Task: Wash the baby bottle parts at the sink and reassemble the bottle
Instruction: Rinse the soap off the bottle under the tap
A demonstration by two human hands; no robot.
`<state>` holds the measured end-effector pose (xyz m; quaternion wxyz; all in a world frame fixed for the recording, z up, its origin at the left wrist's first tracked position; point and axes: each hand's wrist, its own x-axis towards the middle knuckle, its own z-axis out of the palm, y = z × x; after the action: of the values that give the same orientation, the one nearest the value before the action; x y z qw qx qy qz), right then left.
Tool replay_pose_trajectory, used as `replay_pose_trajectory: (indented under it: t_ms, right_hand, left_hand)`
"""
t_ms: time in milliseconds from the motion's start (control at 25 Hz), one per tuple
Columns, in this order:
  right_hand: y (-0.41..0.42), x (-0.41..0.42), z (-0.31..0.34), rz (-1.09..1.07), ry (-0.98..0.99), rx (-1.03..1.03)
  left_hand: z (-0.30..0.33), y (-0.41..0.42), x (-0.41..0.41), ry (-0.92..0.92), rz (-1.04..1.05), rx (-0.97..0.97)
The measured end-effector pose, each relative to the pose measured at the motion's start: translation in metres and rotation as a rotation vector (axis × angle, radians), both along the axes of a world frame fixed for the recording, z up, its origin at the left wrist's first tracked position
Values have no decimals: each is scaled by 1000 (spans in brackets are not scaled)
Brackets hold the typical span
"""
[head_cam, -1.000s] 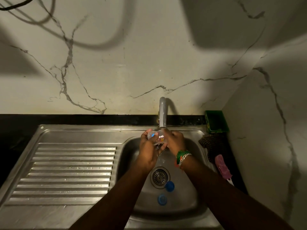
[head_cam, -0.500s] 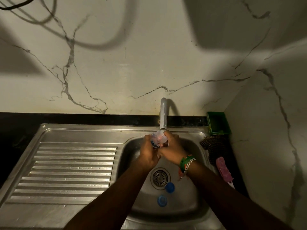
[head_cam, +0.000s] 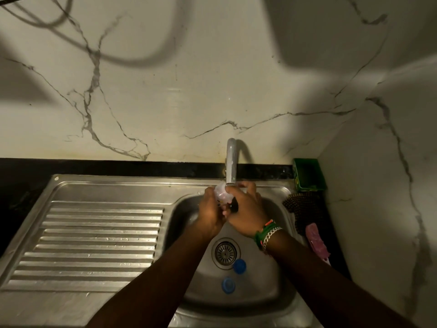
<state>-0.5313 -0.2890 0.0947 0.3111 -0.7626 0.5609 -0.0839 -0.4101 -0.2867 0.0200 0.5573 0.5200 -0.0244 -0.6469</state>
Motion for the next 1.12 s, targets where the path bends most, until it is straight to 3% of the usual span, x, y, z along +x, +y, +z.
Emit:
replay_pose_trajectory:
  t_ms: [160, 240, 360, 480, 600, 760, 960, 1120]
  right_hand:
    - [-7, -4, 1, 32, 121, -72]
    - [-8, 2, 1, -47, -157, 126]
    - [-14, 6, 1, -383, -633, 479]
    - [-15, -6, -13, -689, -773, 567]
    - [-11, -8, -26, -804, -769, 567]
    - [-15, -1, -26, -790, -800, 591]
    - [-21, -8, -39, -721, -1119, 914]
    - [-25, -9, -49, -714, -1124, 983]
  left_hand:
    - [12, -6, -1, -52, -18, -52]
    - [17, -6, -2, -76, -16, -133]
    - [12, 4, -11, -133, -40, -230]
    - [21, 9, -14, -257, -87, -280]
    - [22, 12, -16, -388, -201, -337]
    - [25, 12, -13, -419, -174, -339]
    - [32, 8, -14, -550, -236, -344]
    - [24, 7, -16, -559, -232, -326]
